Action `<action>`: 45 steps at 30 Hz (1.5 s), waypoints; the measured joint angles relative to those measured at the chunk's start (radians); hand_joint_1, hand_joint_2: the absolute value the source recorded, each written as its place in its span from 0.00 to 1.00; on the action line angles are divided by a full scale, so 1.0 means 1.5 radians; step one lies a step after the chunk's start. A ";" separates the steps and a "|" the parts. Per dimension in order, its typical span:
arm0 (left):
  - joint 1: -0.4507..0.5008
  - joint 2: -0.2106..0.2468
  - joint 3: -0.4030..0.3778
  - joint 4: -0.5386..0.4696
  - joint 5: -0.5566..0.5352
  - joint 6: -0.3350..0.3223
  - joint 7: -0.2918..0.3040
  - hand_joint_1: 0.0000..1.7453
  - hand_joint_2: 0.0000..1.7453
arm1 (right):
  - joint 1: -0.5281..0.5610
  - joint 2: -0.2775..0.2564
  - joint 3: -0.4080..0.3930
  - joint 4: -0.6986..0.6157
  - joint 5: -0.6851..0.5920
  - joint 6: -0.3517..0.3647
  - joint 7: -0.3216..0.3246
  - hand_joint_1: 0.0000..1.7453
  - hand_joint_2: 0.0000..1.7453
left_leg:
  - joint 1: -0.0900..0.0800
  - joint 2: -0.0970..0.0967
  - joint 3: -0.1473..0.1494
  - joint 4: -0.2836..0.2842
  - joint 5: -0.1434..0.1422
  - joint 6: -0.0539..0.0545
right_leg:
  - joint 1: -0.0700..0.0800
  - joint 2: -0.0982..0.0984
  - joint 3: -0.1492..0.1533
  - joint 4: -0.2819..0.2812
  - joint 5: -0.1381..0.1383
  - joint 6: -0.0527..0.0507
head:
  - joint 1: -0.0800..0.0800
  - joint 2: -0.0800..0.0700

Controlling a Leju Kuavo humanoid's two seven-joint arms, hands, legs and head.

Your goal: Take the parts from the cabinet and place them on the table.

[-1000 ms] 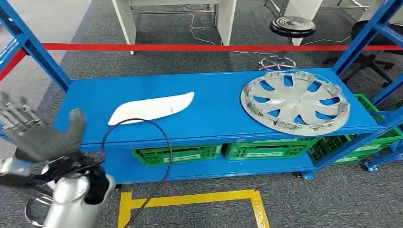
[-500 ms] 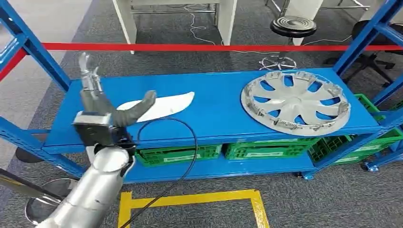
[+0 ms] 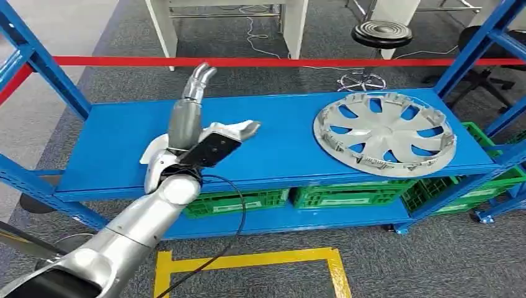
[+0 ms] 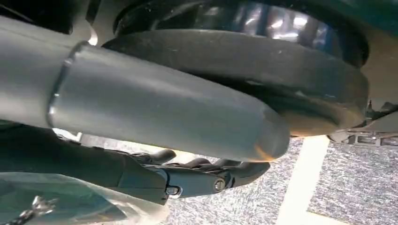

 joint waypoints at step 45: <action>-0.092 0.066 -0.082 0.339 -0.299 -0.032 0.298 0.00 1.00 | -0.009 0.000 -0.001 0.000 0.094 0.017 0.002 0.00 0.00 | 0.001 0.000 0.000 0.000 0.001 -0.001 | 0.001 0.001 0.000 0.002 0.000 0.000 | 0.000 0.000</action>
